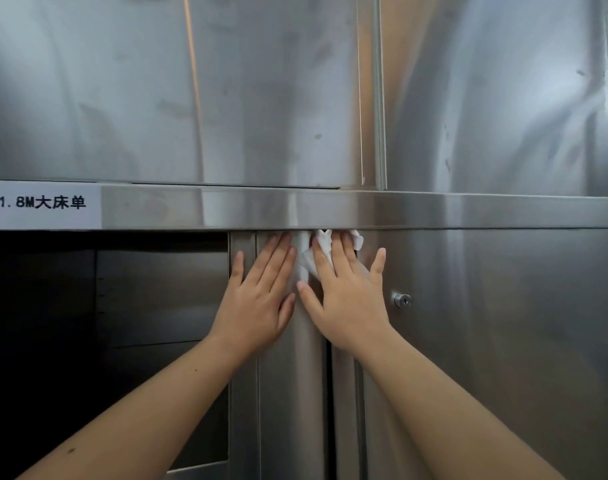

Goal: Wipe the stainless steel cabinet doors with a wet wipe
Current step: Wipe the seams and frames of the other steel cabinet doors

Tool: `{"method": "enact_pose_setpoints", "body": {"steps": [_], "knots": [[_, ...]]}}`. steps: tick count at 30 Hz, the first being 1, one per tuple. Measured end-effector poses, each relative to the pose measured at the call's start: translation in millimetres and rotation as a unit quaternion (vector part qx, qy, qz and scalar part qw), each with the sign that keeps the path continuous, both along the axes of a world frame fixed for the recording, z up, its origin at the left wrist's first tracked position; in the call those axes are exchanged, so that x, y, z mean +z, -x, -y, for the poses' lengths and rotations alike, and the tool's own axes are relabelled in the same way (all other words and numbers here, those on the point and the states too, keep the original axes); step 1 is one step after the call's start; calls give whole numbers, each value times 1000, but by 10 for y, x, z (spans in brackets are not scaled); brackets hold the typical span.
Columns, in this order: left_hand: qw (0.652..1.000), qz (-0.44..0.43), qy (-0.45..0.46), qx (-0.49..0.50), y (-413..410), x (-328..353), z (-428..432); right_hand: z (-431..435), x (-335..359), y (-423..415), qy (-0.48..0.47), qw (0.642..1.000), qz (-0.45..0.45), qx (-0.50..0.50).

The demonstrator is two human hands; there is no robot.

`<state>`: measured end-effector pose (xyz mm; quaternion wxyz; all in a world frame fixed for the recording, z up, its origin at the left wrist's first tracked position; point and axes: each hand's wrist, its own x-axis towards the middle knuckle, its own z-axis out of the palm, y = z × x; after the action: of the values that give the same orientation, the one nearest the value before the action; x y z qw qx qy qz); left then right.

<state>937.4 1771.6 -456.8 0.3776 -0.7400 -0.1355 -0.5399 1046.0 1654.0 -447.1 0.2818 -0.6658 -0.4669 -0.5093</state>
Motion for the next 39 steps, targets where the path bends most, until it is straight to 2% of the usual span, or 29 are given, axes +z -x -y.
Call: {"method": "enact_pose_setpoints", "body": {"steps": [7, 12, 20, 27, 35, 39], "knots": [[1000, -4, 3, 15, -5, 9, -15, 62, -317, -48, -7, 1000, 24, 19], [1000, -2, -6, 15, -8, 1, -19, 112, -66, -102, -20, 998, 52, 19], [1000, -3, -4, 16, -9, 3, -8, 121, -444, -35, 5, 999, 31, -7], [1000, 8, -11, 8, -21, 0, -10, 114, -24, -95, -20, 998, 58, -8], [1000, 0, -5, 18, -19, 0, -21, 133, -539, -75, -10, 999, 40, 5], [1000, 3, -7, 10, -21, -3, -27, 114, -388, -80, -27, 998, 55, -1]]}}
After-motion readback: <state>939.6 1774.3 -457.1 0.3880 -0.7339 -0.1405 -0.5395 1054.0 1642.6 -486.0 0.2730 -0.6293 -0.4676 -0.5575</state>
